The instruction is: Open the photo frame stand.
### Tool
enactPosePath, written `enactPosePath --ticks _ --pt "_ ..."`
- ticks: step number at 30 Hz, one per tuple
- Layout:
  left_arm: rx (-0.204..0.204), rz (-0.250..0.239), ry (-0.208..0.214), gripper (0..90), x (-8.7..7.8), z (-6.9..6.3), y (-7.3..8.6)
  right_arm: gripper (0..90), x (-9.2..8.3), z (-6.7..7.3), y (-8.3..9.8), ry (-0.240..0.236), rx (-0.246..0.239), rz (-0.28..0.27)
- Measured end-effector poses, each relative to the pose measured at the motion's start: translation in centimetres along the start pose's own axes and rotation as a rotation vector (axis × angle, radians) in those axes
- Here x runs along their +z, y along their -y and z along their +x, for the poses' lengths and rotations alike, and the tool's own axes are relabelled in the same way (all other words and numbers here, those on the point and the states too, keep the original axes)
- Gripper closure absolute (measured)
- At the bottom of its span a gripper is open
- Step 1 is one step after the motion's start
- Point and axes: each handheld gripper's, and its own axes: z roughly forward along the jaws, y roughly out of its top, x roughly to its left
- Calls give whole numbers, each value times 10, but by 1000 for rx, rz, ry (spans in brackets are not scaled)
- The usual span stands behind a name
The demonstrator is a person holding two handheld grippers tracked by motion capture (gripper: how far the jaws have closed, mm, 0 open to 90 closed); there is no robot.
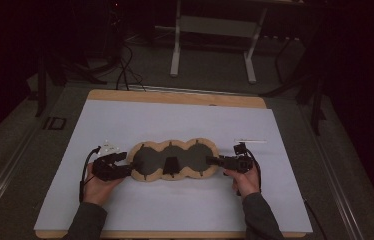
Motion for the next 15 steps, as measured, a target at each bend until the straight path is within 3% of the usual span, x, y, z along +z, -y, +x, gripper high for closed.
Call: enactPosePath --ticks 7,15 --pt "-57 26 30 378 7 7 3 517 -1 2 -1 4 -19 2" --pt "-72 27 63 388 13 7 3 517 -1 2 -1 3 -33 3"
